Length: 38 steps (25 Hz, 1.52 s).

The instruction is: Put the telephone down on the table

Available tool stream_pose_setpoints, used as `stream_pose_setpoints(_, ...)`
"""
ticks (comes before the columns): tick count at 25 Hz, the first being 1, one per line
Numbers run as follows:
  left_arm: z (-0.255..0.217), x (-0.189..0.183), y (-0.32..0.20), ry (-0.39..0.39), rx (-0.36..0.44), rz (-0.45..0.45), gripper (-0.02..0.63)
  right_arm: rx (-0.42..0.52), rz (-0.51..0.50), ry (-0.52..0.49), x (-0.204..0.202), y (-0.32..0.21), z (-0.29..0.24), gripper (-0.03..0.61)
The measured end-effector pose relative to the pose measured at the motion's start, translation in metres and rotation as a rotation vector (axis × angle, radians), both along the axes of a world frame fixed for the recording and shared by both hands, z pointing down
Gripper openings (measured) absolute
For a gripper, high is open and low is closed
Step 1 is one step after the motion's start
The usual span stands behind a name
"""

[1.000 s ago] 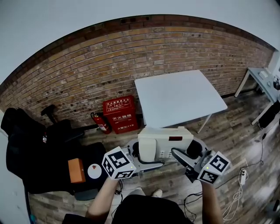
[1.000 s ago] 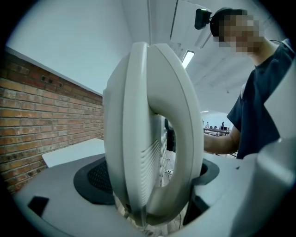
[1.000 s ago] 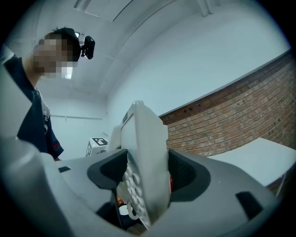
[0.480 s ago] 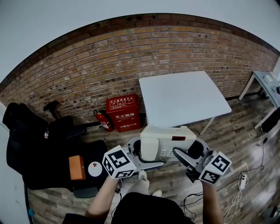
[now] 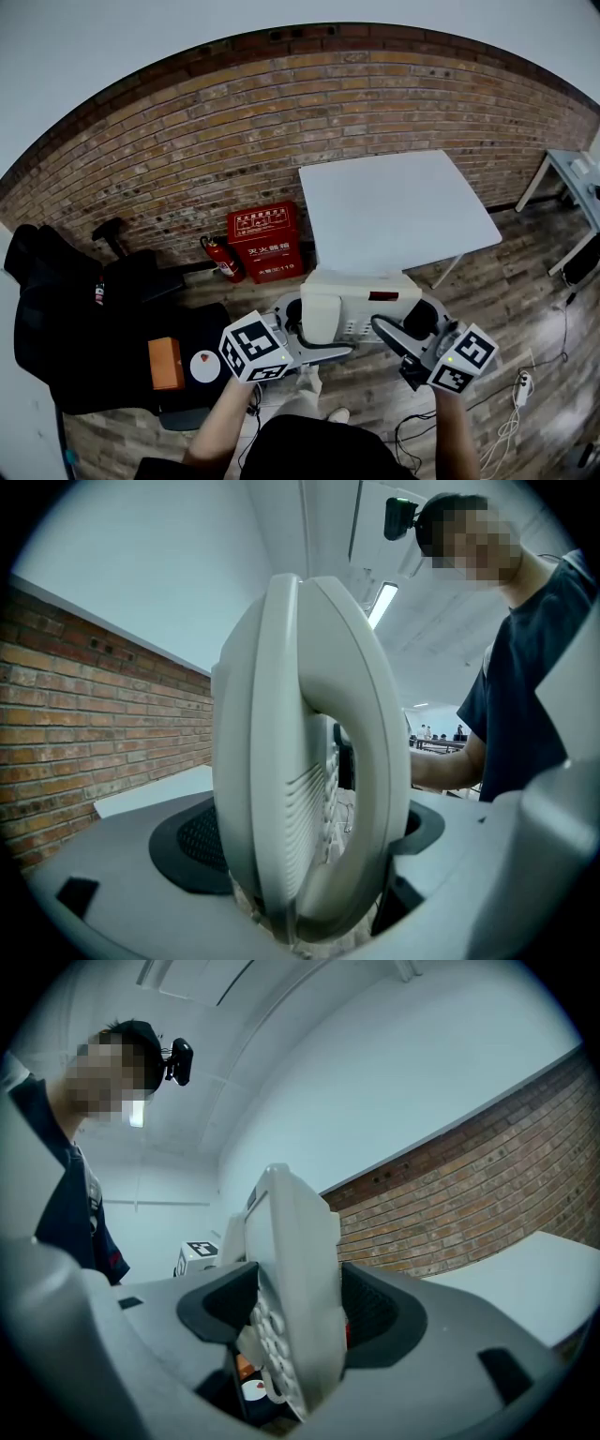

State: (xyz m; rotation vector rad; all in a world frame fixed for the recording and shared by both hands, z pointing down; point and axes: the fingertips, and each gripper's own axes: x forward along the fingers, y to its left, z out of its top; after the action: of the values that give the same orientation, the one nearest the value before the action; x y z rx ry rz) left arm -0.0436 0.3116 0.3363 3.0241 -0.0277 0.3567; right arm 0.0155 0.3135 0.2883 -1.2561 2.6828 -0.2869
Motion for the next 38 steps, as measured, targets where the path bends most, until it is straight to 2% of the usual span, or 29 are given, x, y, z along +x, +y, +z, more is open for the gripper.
stream_pose_setpoints(11, -0.001, 0.005, -0.051, 0.000, -0.006, 0.004, 0.463, -0.006, 0.005, -0.015, 0.006, -0.051, 0.001, 0.264)
stream_pose_setpoints(23, 0.002, 0.027, -0.108, 0.005, -0.027, 0.010, 0.463, -0.029, 0.015, -0.012, 0.027, -0.109, 0.004, 0.264)
stream_pose_setpoints(38, 0.001, 0.024, -0.190, 0.005, -0.059, 0.016, 0.463, -0.060, 0.022, -0.022, 0.025, -0.192, 0.003, 0.264)
